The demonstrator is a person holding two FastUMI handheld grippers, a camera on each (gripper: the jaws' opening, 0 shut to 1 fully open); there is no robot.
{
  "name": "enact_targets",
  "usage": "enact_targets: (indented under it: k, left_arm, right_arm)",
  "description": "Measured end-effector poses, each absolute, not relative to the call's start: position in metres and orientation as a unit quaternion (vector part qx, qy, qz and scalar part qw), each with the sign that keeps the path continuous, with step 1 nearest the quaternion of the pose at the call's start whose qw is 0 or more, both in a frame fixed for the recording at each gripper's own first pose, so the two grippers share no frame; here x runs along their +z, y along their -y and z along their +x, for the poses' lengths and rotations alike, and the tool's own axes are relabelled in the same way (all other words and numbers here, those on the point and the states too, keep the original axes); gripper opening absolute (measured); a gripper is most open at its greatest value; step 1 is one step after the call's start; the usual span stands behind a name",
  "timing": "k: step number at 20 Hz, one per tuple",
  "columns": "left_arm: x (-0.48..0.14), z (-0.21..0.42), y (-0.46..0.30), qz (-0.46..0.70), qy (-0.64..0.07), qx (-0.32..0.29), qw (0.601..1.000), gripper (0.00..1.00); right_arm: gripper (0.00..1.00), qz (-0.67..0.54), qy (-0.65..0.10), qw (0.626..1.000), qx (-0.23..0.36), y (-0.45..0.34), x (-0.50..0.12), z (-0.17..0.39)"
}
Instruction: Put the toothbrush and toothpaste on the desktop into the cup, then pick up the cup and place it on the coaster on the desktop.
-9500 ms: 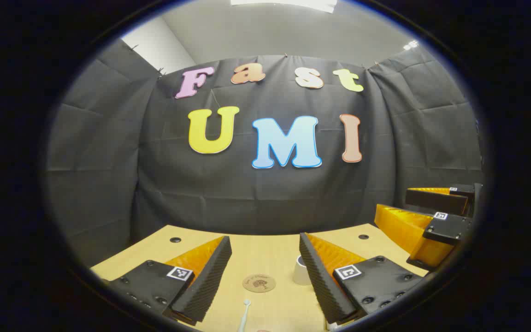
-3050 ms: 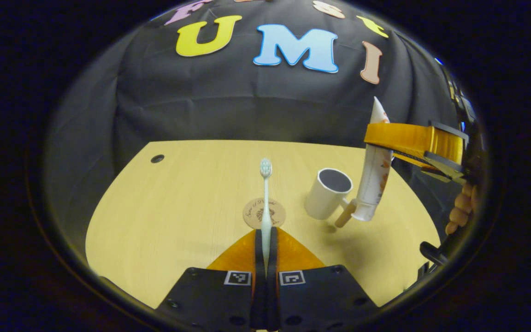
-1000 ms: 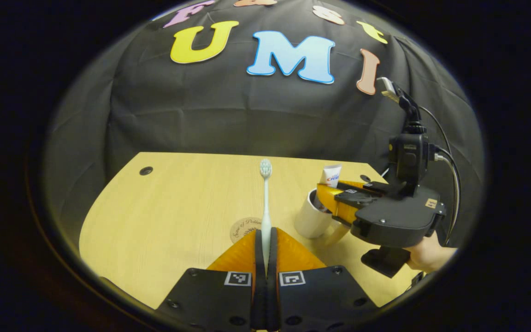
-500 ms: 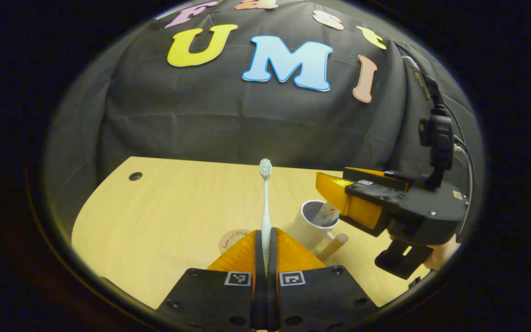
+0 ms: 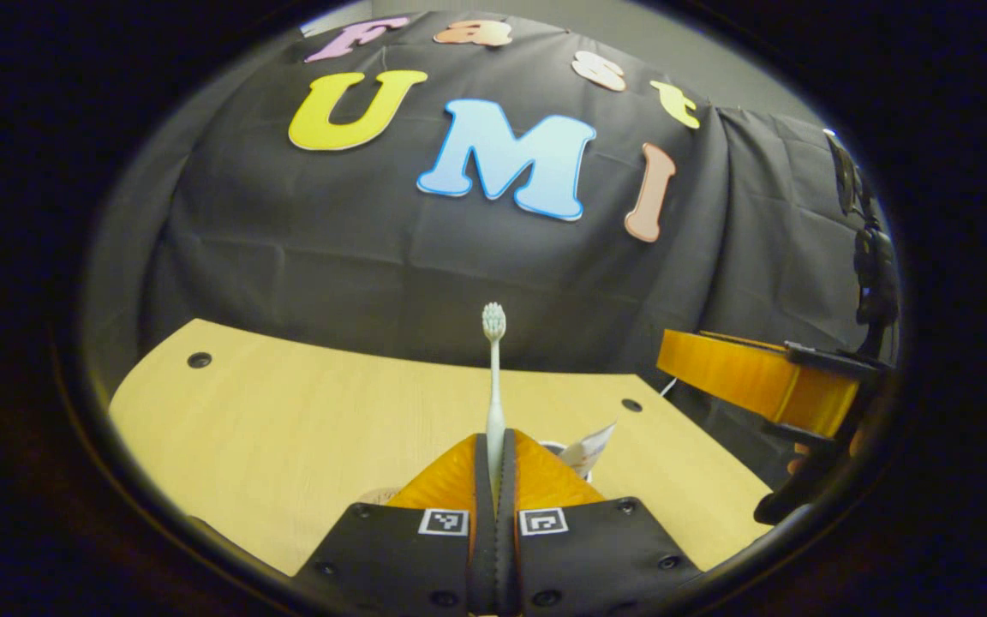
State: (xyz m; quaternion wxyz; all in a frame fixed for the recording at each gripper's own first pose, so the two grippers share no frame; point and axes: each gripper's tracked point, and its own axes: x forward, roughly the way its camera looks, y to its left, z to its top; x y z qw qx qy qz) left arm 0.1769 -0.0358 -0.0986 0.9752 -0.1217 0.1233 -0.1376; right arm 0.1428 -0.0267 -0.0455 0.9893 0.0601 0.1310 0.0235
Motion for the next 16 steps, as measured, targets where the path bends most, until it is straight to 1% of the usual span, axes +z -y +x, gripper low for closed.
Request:
enact_targets:
  k: [4,7,13,16]
  left_arm:
    - [-0.08,0.195,0.046,-0.139,-0.068,-0.151,0.976,0.07]
    - [-0.072,0.208,0.053,-0.147,-0.039,-0.159,0.976,0.07]
    - [-0.076,0.235,0.067,-0.164,-0.011,-0.168,0.972,0.07]
    - [-0.088,0.242,0.073,-0.161,-0.014,-0.171,0.972,0.07]
  right_arm:
    - [0.82,0.063,-0.143,0.988,0.002,0.044,-0.051,0.123]
    - [0.82,0.073,-0.156,0.985,-0.008,0.052,-0.058,0.112]
    - [0.82,0.079,-0.192,0.978,-0.012,0.056,-0.083,0.095]
    - [0.82,0.087,-0.199,0.976,-0.01,0.053,-0.09,0.091]
